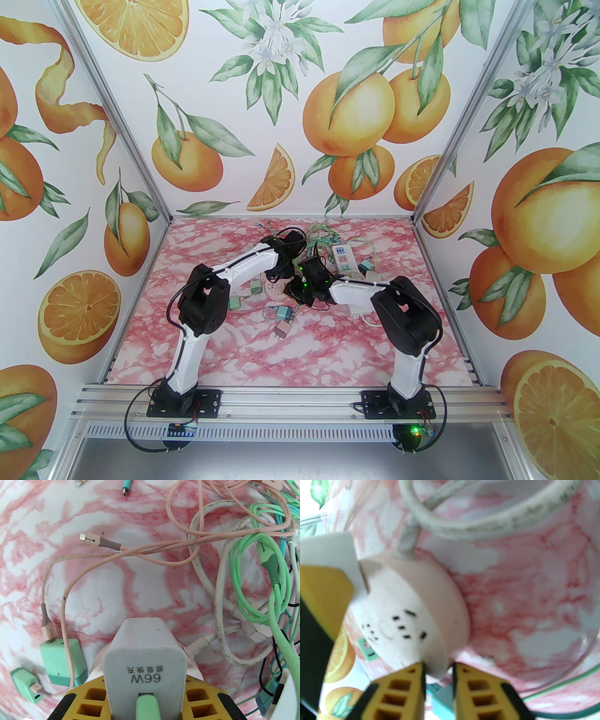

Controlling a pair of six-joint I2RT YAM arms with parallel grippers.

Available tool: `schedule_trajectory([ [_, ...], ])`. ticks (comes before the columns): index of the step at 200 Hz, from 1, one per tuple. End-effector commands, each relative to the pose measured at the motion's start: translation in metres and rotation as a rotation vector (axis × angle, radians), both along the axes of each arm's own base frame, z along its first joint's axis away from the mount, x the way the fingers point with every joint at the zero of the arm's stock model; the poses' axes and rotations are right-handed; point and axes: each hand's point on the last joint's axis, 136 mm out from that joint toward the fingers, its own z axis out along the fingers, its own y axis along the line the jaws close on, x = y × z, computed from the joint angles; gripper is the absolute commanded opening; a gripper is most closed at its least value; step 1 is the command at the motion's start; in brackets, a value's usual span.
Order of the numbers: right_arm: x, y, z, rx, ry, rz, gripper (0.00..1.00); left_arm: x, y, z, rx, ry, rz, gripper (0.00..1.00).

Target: Pull the plug off the socket

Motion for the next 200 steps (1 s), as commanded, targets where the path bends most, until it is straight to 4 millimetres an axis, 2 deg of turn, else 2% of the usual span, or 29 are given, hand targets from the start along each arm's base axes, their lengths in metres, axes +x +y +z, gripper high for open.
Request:
schedule_trajectory([
  [1,-0.052,-0.065,-0.094,-0.336,0.229,-0.033,0.23,-0.002,-0.018,0.025,-0.138,0.005,-0.017,0.15],
  [34,-0.053,-0.064,-0.094,-0.336,0.229,-0.032,0.23,0.006,-0.004,0.019,-0.198,0.022,0.049,0.15],
  [72,-0.052,-0.064,-0.093,-0.337,0.228,-0.03,0.23,0.005,-0.006,0.018,-0.222,0.035,0.046,0.15],
  [104,-0.052,-0.063,-0.094,-0.336,0.232,-0.026,0.23,0.0,-0.018,0.028,-0.122,-0.009,-0.036,0.15],
  [142,-0.05,-0.061,-0.093,-0.335,0.231,-0.023,0.23,-0.017,-0.038,0.015,-0.079,0.019,-0.097,0.15],
  [173,-0.049,-0.061,-0.092,-0.338,0.229,-0.023,0.23,-0.017,-0.034,0.014,-0.091,0.028,-0.08,0.15],
  [200,-0.05,-0.062,-0.092,-0.339,0.23,-0.022,0.24,-0.008,-0.022,0.014,-0.159,0.047,-0.027,0.14],
])
